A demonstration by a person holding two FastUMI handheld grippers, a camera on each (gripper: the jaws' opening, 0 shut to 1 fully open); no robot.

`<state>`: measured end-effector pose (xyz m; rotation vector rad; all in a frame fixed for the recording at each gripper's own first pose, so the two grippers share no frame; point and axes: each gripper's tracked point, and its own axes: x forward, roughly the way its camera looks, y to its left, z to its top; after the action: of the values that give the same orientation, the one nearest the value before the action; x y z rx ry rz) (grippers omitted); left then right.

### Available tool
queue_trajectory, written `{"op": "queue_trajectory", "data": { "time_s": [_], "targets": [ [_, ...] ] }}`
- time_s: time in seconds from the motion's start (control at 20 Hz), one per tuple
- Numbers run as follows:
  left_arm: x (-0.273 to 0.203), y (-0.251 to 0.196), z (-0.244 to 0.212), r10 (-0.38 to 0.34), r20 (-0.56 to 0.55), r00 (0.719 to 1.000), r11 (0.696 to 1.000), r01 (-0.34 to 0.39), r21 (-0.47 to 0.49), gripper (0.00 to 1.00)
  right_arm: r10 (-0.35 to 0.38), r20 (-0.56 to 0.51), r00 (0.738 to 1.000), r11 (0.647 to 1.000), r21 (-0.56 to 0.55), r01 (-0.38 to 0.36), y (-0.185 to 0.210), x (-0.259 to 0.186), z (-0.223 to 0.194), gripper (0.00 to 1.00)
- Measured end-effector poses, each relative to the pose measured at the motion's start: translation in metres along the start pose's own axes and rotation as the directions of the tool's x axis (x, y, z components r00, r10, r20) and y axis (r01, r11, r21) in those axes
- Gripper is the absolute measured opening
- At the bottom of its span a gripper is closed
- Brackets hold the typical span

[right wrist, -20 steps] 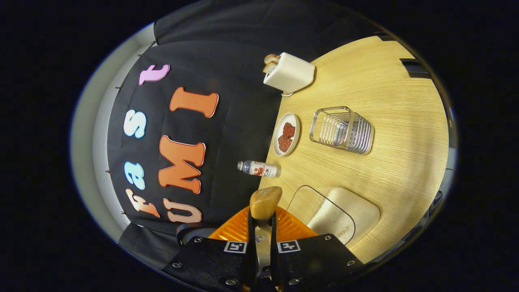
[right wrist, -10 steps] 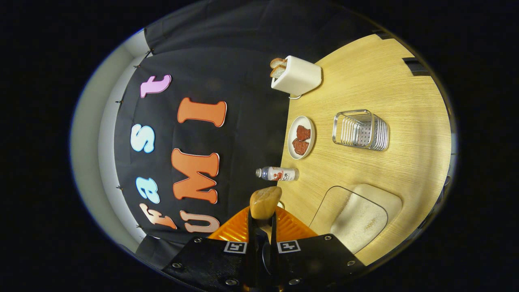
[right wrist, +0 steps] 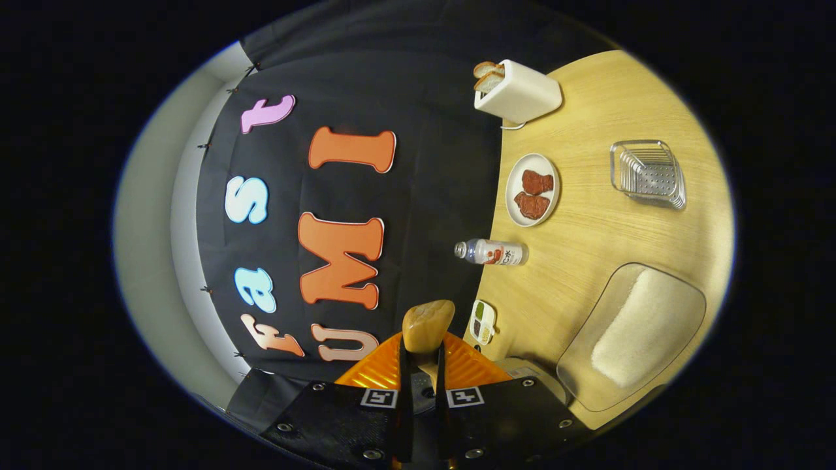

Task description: Close the left gripper, press the button to open the rice cooker; take a wooden spoon from the chopstick holder with the right hand, scoop a spoonful of rice and pour it into the rice cooker, then put the wooden spoon back into the chopstick holder.

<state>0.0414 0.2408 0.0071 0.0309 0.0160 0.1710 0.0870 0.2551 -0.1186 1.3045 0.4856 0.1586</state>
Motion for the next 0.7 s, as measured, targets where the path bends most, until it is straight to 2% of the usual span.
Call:
{"op": "queue_trajectory", "data": {
  "time_s": [0.5,0.7],
  "targets": [
    [-0.014,0.026,0.0,0.039,-0.008,0.999,0.999,-0.039,0.004,0.97,0.03,-0.089,0.996,0.997,-0.068,-0.036,0.042,0.043,-0.059,0.13],
    [-0.016,0.036,-0.002,0.053,-0.009,0.999,0.999,-0.053,0.004,0.97,0.032,-0.099,0.995,0.987,-0.156,-0.048,0.051,0.052,-0.078,0.13]
  ]
}}
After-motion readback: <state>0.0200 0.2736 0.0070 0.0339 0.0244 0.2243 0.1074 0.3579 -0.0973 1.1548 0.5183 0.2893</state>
